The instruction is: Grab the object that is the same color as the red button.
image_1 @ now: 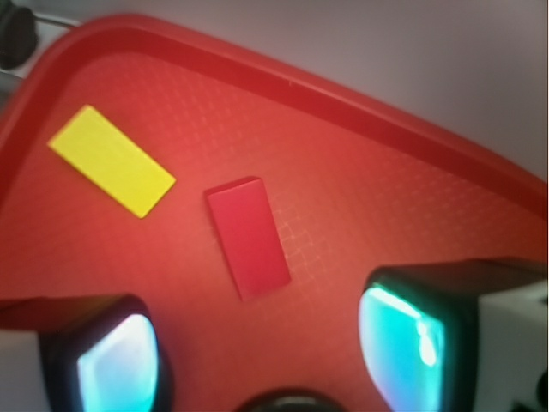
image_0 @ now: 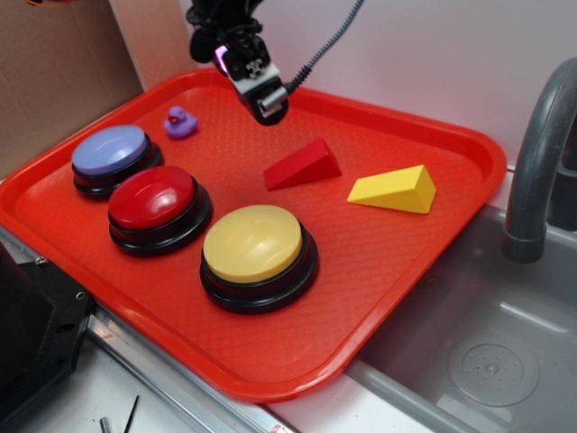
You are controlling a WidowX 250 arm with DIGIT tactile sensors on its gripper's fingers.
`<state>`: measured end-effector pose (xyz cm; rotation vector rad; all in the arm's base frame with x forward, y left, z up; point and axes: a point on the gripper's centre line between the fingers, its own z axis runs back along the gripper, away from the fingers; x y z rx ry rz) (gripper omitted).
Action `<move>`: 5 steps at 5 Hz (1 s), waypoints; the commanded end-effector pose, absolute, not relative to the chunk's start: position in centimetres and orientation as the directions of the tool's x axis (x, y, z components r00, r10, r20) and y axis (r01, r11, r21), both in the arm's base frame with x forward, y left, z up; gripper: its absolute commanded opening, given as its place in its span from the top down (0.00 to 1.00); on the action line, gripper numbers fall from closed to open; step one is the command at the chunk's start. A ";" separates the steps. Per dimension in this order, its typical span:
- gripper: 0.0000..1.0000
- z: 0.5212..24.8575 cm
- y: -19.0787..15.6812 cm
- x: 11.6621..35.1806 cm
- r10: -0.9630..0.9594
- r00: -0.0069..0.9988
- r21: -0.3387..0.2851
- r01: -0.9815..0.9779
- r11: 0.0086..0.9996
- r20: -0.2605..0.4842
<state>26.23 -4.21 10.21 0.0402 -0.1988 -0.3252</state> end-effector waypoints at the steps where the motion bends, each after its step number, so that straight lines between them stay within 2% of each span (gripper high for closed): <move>1: 0.00 8.1 -4.6 29.4 -0.315 0.934 0.118 0.298 0.947 0.167; 4: 0.00 3.3 -6.0 30.6 -0.359 0.932 0.198 0.343 0.918 0.053; 5: 0.00 2.7 -5.9 30.7 -0.348 0.937 0.192 0.333 0.923 0.045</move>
